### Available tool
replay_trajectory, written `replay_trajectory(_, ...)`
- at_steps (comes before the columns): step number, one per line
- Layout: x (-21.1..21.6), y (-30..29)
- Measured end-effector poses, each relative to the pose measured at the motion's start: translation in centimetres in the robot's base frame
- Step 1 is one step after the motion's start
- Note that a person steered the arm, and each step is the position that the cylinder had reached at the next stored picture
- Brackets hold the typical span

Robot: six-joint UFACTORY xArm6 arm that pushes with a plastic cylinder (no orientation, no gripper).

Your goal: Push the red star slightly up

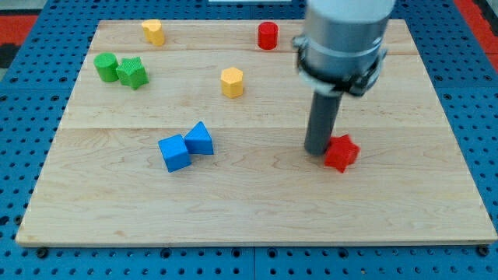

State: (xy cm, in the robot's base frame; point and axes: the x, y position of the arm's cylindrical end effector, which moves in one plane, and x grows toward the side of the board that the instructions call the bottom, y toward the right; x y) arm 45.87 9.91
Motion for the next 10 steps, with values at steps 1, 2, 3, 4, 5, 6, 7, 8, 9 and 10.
replay_trajectory(1,-7.0,1.9)
replay_trajectory(2,-6.3,-3.8)
replay_trajectory(3,2.0,-3.9)
replay_trajectory(4,8.3,-0.5)
replay_trajectory(5,4.5,6.0)
replay_trajectory(6,-1.5,6.1)
replay_trajectory(7,-2.5,3.2)
replay_trajectory(8,1.0,7.3)
replay_trajectory(9,7.8,10.1)
replay_trajectory(10,8.7,5.2)
